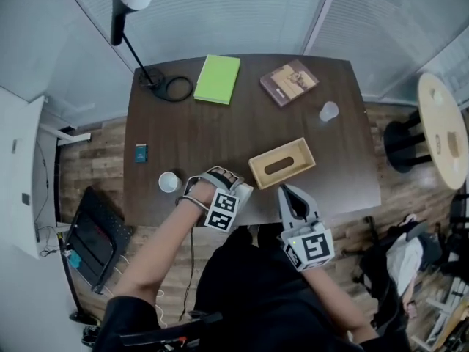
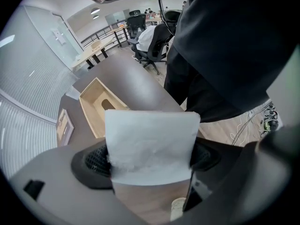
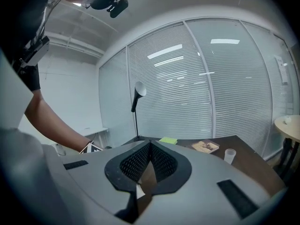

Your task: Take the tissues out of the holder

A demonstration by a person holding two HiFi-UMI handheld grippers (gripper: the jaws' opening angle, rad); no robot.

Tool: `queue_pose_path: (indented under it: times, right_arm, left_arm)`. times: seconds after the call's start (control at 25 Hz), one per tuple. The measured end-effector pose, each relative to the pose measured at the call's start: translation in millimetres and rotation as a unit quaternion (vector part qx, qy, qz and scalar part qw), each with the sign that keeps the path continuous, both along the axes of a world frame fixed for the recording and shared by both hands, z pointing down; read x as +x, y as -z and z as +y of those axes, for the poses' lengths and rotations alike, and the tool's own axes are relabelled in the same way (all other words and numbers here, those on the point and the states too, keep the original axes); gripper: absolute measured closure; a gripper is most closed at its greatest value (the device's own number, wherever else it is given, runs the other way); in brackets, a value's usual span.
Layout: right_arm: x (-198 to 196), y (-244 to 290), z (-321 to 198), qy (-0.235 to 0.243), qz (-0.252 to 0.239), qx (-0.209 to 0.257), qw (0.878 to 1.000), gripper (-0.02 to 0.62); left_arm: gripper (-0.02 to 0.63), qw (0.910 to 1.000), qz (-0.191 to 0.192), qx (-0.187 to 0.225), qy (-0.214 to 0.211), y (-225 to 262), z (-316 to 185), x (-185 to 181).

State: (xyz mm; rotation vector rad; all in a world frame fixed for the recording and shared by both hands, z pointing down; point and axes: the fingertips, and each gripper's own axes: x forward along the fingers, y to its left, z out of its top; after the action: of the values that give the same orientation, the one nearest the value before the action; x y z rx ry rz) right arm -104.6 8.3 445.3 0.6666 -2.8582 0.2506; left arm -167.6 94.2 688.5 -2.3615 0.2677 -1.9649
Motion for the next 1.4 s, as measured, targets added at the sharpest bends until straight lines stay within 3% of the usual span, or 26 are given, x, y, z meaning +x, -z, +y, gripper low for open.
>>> queue_pose_path:
  times: [0.28,0.44,0.76,1.12,1.4]
  right_arm:
    - [-12,-5,20,0.019,-0.001,-0.023,1.0,0.586]
    - [-13,1,19,0.035,-0.005,-0.012,0.999,0.586]
    - [-14,12,16,0.076,-0.04,-0.032,0.996,0.586]
    - [-7,18,7,0.089,-0.068,-0.069,0.991,0.586]
    - [10,15,-1,0.09,-0.053,-0.03,0.994,0.586]
  left_arm:
    - [0.137,0.9993,0.012,0.006,0.036,1,19,-5]
    - [0.137,0.9978,0.005,0.007,0.066,1,27,-5]
    - [0.137,0.9917,0.009,0.0,0.128,7,39,5]
    - [0.137,0.9873,0.006,-0.006,0.159,11,50,18]
    - [0.137,0.9811,0.009,-0.005,0.193,8,49,23]
